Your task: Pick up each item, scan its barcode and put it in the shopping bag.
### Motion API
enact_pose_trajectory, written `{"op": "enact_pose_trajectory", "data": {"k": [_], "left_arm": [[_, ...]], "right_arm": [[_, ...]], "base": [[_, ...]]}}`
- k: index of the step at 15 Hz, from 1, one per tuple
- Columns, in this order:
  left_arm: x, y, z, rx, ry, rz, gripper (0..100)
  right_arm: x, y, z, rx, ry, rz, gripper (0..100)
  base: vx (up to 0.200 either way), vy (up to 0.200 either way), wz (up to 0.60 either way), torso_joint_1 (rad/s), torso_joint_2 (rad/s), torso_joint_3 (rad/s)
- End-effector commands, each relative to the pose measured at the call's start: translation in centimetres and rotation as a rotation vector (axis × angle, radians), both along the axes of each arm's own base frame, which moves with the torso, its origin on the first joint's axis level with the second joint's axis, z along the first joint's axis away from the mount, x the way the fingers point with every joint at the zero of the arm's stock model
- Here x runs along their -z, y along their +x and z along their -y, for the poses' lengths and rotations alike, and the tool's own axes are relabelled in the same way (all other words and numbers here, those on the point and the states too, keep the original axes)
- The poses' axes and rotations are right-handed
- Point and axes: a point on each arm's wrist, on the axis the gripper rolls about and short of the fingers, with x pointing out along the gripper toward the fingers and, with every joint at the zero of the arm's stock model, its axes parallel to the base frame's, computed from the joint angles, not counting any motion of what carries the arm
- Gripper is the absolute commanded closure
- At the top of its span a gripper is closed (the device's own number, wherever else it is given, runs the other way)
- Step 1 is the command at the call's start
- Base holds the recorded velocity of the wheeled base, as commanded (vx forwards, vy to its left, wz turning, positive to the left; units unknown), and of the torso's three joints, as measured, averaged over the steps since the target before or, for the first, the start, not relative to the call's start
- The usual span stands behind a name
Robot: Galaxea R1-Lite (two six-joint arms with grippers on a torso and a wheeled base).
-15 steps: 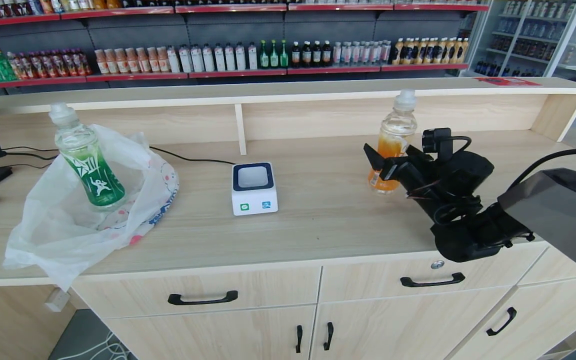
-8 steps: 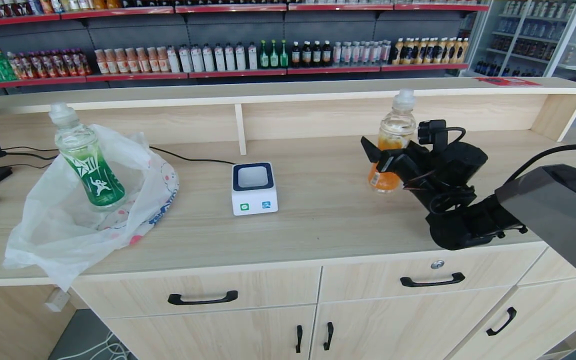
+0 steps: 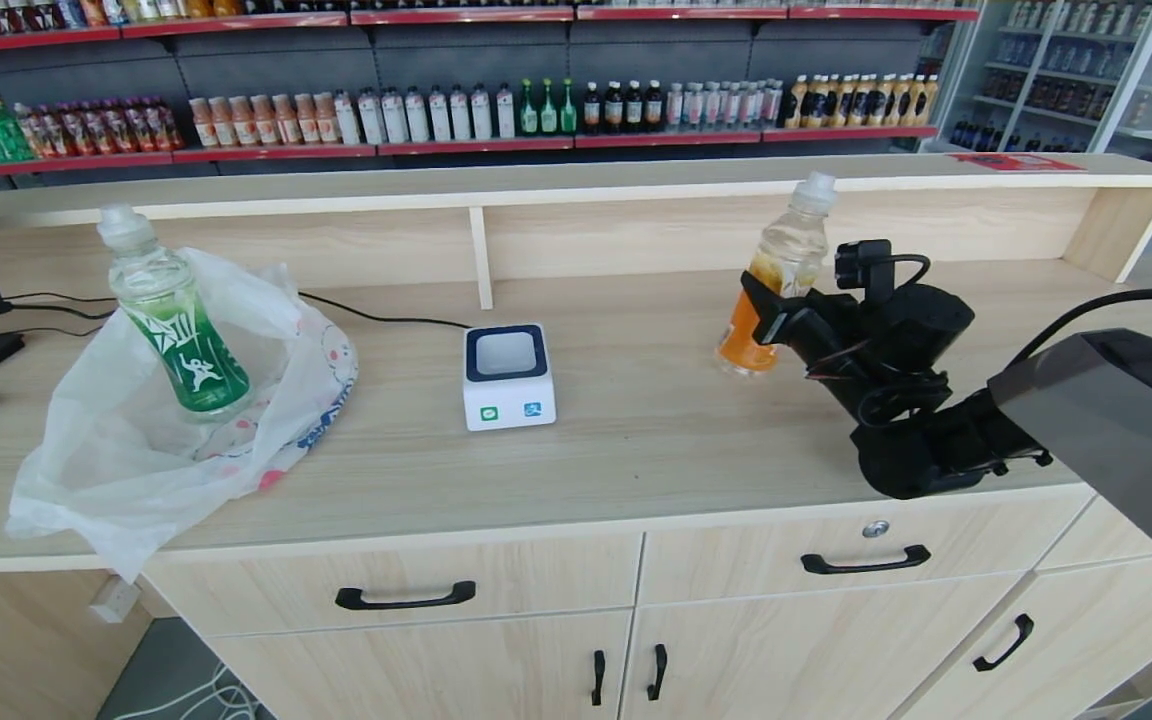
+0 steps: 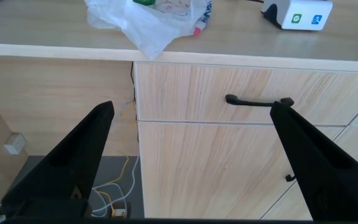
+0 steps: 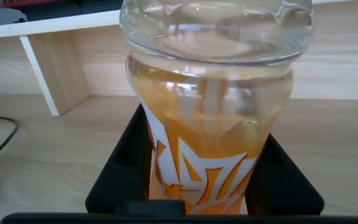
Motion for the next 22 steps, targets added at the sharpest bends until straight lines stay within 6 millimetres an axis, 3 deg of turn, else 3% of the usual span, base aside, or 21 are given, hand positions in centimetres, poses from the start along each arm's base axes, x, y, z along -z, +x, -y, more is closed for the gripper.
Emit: {"op": "enact_pose_trajectory", "data": {"k": [1, 6, 11, 12, 15, 19, 20, 22], "left_arm": [[0.0, 0.0, 0.0, 0.0, 0.0, 0.001, 0], [0.0, 0.0, 0.0, -0.002, 0.0, 0.001, 0], [0.0, 0.0, 0.0, -0.002, 0.0, 0.001, 0], [0.0, 0.0, 0.0, 0.0, 0.0, 0.001, 0], [0.0, 0.0, 0.0, 0.0, 0.0, -0.001, 0], [0.0, 0.0, 0.0, -0.002, -0.003, -0.001, 0], [0.0, 0.0, 0.0, -0.002, -0.003, 0.001, 0], [0.0, 0.0, 0.0, -0.002, -0.003, 0.001, 0]], "right_arm": [[-0.8, -0.3, 0.1, 0.002, 0.004, 0.02, 100], [-2.6, -0.8, 0.2, 0.002, 0.013, 0.064, 100], [-7.0, -2.9, 0.7, 0.001, 0.031, 0.154, 100], [-8.7, -4.3, 0.6, -0.011, 0.034, 0.187, 100], [-11.4, -7.9, -0.3, -0.061, 0.009, 0.229, 100], [-12.1, -12.7, -0.9, -0.109, -0.035, 0.222, 100], [-12.1, -15.5, -0.9, -0.155, -0.05, 0.204, 100], [-11.7, -18.8, -0.8, -0.202, -0.057, 0.178, 100]], "base": [[0.0, 0.0, 0.0, 0.0, 0.0, 0.0], [0.0, 0.0, 0.0, 0.0, 0.0, 0.0], [0.0, 0.0, 0.0, 0.0, 0.0, 0.0], [0.0, 0.0, 0.0, 0.0, 0.0, 0.0], [0.0, 0.0, 0.0, 0.0, 0.0, 0.0], [0.0, 0.0, 0.0, 0.0, 0.0, 0.0], [0.0, 0.0, 0.0, 0.0, 0.0, 0.0], [0.0, 0.0, 0.0, 0.0, 0.0, 0.0]]}}
